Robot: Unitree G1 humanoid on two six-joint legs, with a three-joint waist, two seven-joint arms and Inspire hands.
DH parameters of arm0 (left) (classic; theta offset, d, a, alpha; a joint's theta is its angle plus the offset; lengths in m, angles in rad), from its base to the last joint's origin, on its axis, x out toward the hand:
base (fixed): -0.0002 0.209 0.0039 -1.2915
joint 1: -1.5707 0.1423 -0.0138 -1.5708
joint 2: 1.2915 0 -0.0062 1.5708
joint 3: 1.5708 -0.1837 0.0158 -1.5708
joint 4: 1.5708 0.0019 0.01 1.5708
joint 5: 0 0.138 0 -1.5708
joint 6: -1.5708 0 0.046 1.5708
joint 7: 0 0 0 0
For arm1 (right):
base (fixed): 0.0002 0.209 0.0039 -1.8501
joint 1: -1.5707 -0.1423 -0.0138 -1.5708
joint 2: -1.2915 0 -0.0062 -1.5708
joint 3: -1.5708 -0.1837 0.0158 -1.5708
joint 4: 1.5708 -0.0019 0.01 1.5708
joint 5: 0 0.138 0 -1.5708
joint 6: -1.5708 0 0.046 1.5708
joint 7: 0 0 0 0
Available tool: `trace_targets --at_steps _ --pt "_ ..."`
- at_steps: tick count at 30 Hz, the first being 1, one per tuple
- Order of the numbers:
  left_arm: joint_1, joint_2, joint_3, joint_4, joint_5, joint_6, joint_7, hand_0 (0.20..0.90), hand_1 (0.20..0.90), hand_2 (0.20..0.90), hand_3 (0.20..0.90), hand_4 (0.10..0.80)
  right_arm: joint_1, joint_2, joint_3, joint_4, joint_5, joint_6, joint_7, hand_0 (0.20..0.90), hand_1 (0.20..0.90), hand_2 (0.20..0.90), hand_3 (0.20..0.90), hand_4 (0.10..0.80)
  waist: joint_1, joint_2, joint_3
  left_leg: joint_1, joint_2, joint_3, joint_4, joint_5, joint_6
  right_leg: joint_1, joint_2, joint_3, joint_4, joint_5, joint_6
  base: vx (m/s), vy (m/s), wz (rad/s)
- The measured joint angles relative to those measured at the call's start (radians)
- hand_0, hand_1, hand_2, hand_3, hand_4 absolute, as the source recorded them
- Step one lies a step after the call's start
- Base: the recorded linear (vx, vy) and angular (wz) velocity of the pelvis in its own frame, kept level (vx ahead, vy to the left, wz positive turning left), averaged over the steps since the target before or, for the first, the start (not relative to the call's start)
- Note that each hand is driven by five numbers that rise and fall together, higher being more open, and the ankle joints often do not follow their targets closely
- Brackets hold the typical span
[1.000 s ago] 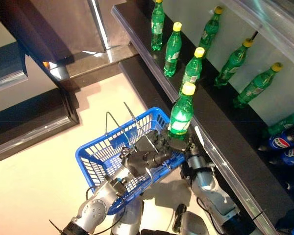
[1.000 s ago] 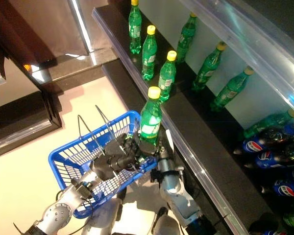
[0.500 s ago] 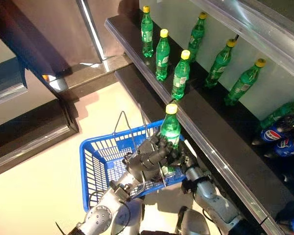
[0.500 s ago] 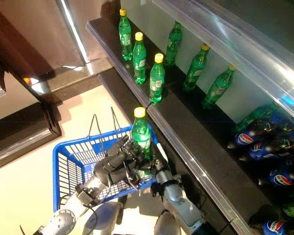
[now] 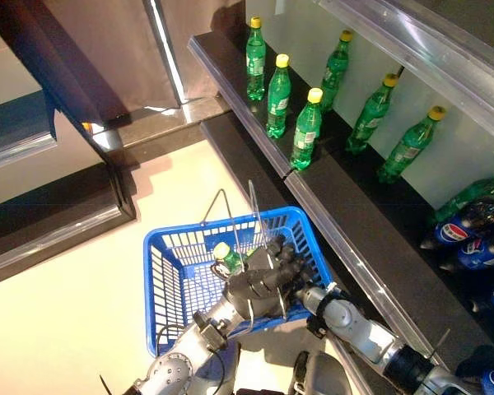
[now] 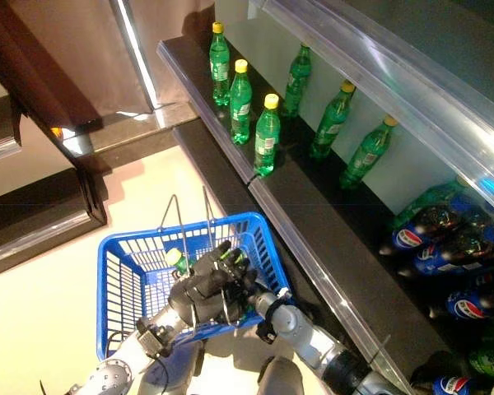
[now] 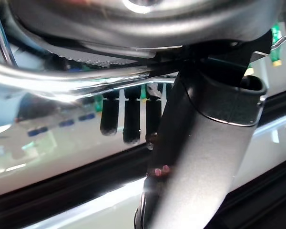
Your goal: Pick up the drink and place into the basket.
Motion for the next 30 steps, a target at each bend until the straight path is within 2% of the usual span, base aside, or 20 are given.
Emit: trace_targets --at_steps 11,22,28,29,30 --pt "-0.029 0.002 -0.06 0.0 0.0 0.023 0.002 0.3 0.3 0.3 0.2 0.1 -0.15 0.047 0.142 0.186 -0.176 0.031 0.095 0.3 0.3 0.3 0.2 0.1 0.035 -0.025 -0.027 -0.056 0.007 -0.036 0.025 0.003 -0.014 -0.044 0.008 -0.023 0.029 -0.008 -0.013 -0.018 -0.054 0.07" --pt "-0.029 0.007 -0.064 0.0 -0.019 0.025 0.043 0.3 0.3 0.3 0.2 0.1 -0.269 0.223 0.168 0.424 -0.227 0.032 0.148 0.3 0.3 0.3 0.2 0.1 0.069 -0.027 -0.033 -0.085 0.007 -0.048 0.037 0.008 -0.018 -0.066 0.007 -0.029 0.031 -0.009 -0.018 -0.031 -0.007 0.02" --pt "-0.031 0.015 -0.062 0.002 -0.044 0.023 0.056 0.3 0.3 0.3 0.2 0.1 -0.31 0.278 0.166 0.534 -0.226 0.001 0.148 0.3 0.3 0.3 0.2 0.1 0.089 -0.027 -0.033 -0.088 0.003 -0.052 0.036 0.008 -0.018 -0.068 0.006 -0.041 0.031 -0.009 -0.015 -0.044 -0.001 0.04" --pt "-0.032 0.017 -0.062 0.002 -0.045 0.023 0.059 0.3 0.3 0.3 0.2 0.1 -0.315 0.283 0.164 0.559 -0.219 -0.019 0.146 0.524 0.524 0.524 0.461 0.361 0.09 -0.027 -0.033 -0.088 0.003 -0.056 0.036 0.007 -0.019 -0.065 0.005 -0.046 0.03 -0.01 -0.015 -0.022 -0.014 0.09" --pt "-0.033 0.017 -0.062 0.002 -0.046 0.023 0.064 0.3 0.3 0.3 0.2 0.1 -0.317 0.284 0.164 0.572 -0.214 -0.032 0.144 0.808 0.808 0.808 0.793 0.693 0.091 -0.027 -0.033 -0.088 0.003 -0.059 0.036 0.006 -0.021 -0.064 0.005 -0.047 0.03 -0.01 -0.015 -0.02 -0.011 0.07"
